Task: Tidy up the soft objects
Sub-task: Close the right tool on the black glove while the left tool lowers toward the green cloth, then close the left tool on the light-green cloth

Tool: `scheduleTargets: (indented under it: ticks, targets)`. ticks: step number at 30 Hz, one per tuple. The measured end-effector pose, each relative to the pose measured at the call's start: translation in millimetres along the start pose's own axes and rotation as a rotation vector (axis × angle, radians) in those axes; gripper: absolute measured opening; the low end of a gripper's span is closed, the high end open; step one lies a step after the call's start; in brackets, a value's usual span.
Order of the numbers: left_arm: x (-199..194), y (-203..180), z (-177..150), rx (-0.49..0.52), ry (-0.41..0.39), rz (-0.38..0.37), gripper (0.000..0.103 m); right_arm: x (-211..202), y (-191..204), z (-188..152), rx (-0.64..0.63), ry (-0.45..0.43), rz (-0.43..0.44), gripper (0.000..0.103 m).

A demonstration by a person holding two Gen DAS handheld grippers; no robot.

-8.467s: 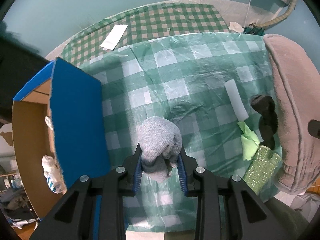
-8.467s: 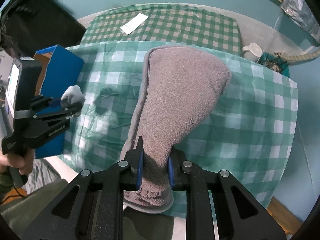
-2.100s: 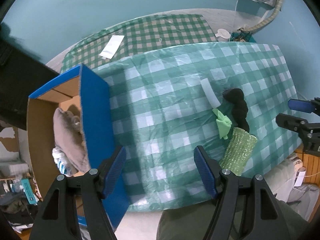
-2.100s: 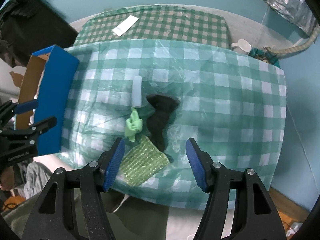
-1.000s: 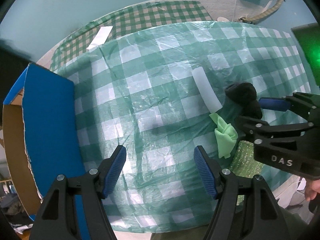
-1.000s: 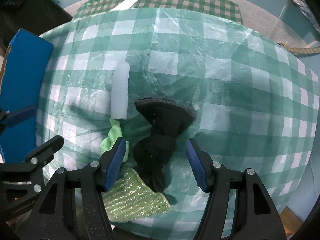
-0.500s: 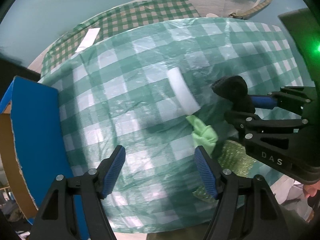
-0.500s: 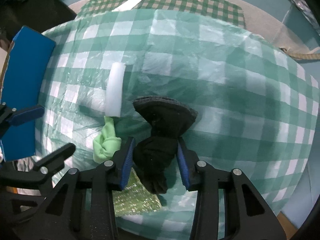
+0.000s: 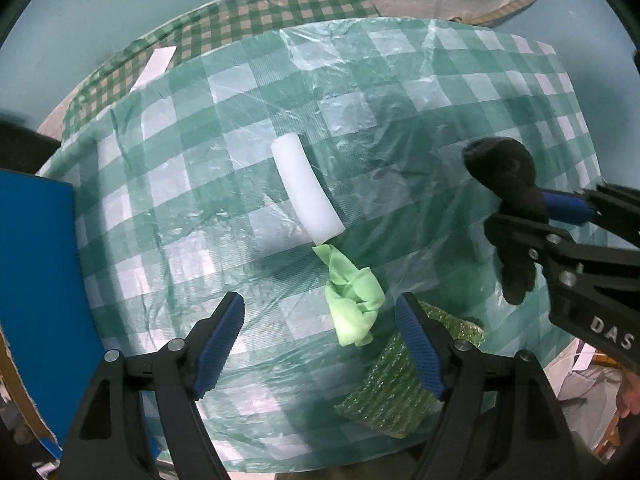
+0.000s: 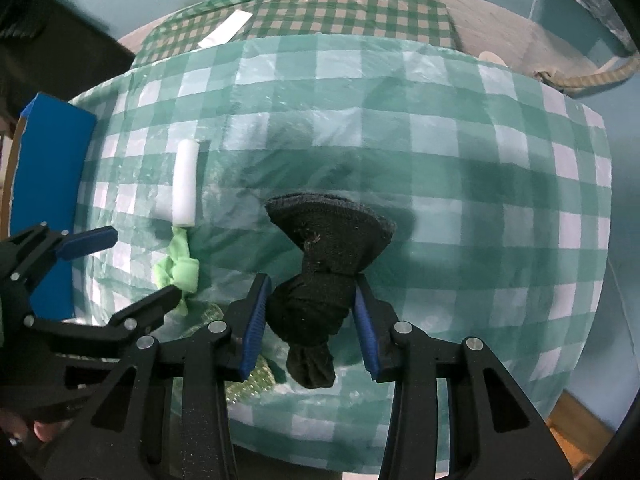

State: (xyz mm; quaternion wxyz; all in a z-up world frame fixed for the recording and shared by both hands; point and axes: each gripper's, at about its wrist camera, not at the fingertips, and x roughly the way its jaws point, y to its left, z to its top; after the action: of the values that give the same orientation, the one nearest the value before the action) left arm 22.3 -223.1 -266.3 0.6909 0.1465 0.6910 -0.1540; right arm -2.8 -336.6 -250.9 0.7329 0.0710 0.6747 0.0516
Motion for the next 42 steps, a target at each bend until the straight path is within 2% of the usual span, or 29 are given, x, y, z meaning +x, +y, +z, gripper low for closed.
scheduleTargets:
  ticks: [10,15,17,20,34,42]
  targets:
    - [14,-6,8,-0.026,0.022,0.021,0.078,2,-4,-8,-0.023,0.014,-0.006,0.040]
    - [21,-2,11,-0.050,0.042,0.006,0.061,2,-5,-8,-0.031,0.020,-0.002,0.040]
    - [20,-3,9,-0.052,0.041,0.004,0.047,2,-6,-8,-0.031,0.019,0.001,0.040]
    - [23,-4,5,-0.045,0.047,0.021,0.034,-1,-5,-6,-0.037,0.014,0.004,0.040]
    - [-5,14,-7,-0.072,-0.004,0.031,0.032,-18,12,-2,-0.076,0.008,-0.004,0.040]
    - [-35,18,-22,-0.049,-0.057,0.077,0.032,-39,29,-4,-0.101,-0.011,-0.012,0.040]
